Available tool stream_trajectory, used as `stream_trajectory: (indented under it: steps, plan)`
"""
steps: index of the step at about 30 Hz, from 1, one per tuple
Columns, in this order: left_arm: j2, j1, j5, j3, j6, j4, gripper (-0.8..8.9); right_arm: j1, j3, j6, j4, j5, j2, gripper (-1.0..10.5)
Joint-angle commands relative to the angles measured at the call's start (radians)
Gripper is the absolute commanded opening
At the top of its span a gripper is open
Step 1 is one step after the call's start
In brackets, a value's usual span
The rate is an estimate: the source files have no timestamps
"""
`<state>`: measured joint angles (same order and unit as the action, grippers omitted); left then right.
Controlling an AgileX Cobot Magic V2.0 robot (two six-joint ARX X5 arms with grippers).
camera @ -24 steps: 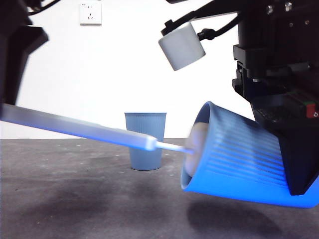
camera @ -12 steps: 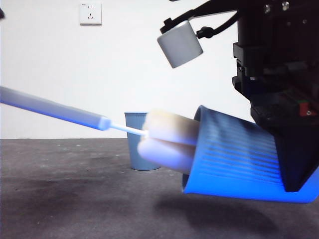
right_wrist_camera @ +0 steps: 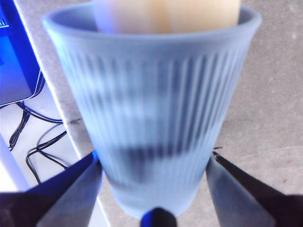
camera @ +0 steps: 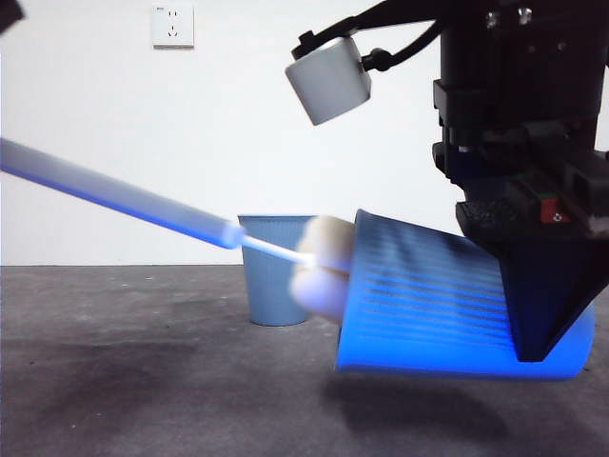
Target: Pick up the cup brush,pick up the cup,insert the brush into the cup,clean the cup,put the cup brush back,put the cup back to the fixed position on the table
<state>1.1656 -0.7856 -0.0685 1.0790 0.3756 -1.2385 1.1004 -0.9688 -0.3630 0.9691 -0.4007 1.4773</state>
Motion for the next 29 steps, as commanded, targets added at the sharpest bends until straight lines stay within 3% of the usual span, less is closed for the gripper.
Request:
stream_trajectory:
  steps: [1, 16, 29]
  plan:
    - [0.025, -0.002, -0.003, -0.004, -0.012, 0.061, -0.09, 0.005, -0.003, -0.005, -0.004, 0.007, -0.005, -0.1]
    - [0.133, -0.032, -0.099, -0.004, -0.031, 0.22, -0.09, 0.005, -0.003, -0.005, -0.062, 0.026, -0.005, -0.1]
    - [0.119, -0.02, -0.032, -0.004, -0.034, 0.099, -0.09, 0.005, -0.003, -0.001, -0.028, -0.01, -0.01, -0.1]
